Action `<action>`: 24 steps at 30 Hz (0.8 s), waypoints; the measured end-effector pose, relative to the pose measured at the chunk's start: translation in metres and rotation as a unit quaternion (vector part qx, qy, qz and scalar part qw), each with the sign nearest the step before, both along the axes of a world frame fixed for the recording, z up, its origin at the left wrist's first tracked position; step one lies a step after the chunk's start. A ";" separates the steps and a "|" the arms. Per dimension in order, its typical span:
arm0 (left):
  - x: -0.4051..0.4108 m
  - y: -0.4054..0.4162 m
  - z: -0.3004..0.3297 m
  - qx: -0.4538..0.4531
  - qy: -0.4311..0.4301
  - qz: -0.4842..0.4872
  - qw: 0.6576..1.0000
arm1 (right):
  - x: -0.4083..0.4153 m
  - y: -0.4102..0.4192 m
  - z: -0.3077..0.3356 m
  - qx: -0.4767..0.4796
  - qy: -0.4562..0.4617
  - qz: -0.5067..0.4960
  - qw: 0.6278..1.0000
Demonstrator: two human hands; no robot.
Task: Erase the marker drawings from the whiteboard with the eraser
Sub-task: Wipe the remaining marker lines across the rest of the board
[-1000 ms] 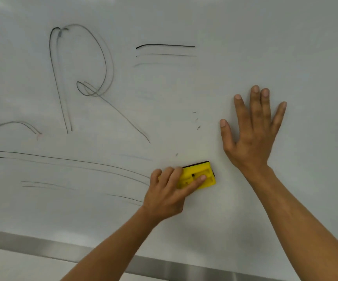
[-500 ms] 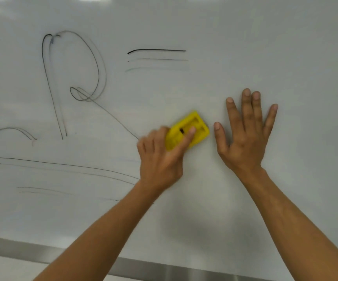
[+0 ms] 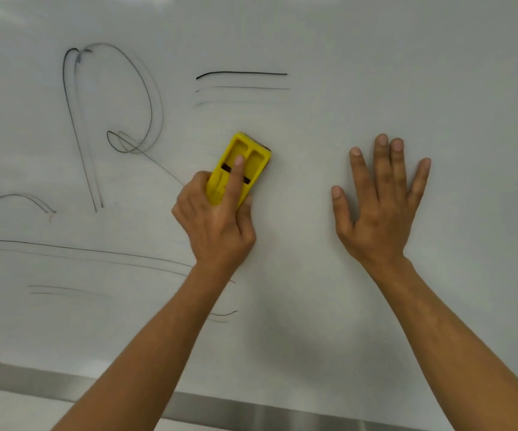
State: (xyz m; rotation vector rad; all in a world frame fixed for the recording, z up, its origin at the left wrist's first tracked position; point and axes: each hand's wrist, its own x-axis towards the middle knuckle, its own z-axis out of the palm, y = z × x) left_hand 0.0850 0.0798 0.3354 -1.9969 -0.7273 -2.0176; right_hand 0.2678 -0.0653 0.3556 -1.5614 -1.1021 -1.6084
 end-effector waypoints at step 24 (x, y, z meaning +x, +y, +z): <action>-0.032 0.044 0.045 0.034 -0.020 0.033 0.999 | -0.038 0.030 -0.003 0.006 -0.026 0.055 0.998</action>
